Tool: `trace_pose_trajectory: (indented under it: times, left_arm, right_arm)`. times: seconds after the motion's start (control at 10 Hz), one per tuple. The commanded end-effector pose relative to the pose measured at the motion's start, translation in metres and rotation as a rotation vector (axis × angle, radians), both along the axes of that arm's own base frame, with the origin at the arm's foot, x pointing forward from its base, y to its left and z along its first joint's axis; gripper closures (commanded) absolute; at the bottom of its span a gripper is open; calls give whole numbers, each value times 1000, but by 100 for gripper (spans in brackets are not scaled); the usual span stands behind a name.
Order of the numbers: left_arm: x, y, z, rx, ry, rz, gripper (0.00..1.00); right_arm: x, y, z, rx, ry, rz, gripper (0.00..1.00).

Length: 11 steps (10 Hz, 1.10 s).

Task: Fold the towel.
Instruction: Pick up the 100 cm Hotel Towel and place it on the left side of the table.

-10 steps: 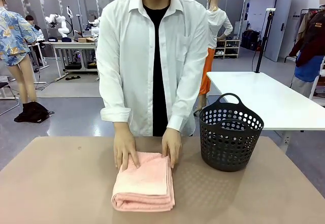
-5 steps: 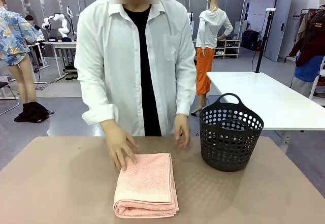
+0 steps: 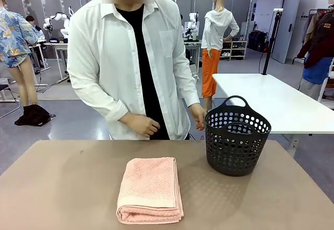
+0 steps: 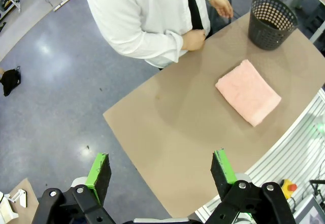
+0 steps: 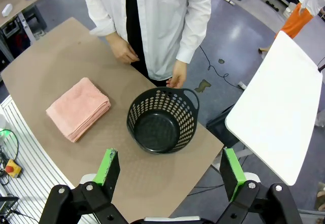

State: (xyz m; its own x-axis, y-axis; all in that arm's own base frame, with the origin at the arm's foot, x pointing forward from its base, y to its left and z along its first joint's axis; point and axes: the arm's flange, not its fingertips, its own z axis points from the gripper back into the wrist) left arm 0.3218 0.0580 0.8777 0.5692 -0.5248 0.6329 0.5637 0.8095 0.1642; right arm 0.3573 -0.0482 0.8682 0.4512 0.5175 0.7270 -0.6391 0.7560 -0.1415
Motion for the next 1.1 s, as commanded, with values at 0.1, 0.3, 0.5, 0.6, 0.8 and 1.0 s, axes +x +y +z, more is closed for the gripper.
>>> trace_pose_trajectory:
  times: [0.1, 0.3, 0.5, 0.6, 0.8, 1.0]
  left_arm:
    - [-1, 1, 4, 7, 13, 0, 0]
    - [-1, 1, 4, 7, 13, 0, 0]
    - [-1, 1, 4, 7, 13, 0, 0]
    - [-1, 1, 4, 7, 13, 0, 0]
    - [-1, 1, 4, 7, 13, 0, 0]
    - [-1, 1, 4, 7, 13, 0, 0]
  right_arm:
    - [-1, -1, 2, 13, 9, 4, 0]
    - [-1, -1, 2, 13, 9, 4, 0]
    - [-1, -1, 2, 13, 9, 4, 0]
    - [-1, -1, 2, 13, 9, 4, 0]
    - [-1, -1, 2, 13, 9, 4, 0]
    - [-1, -1, 2, 13, 9, 4, 0]
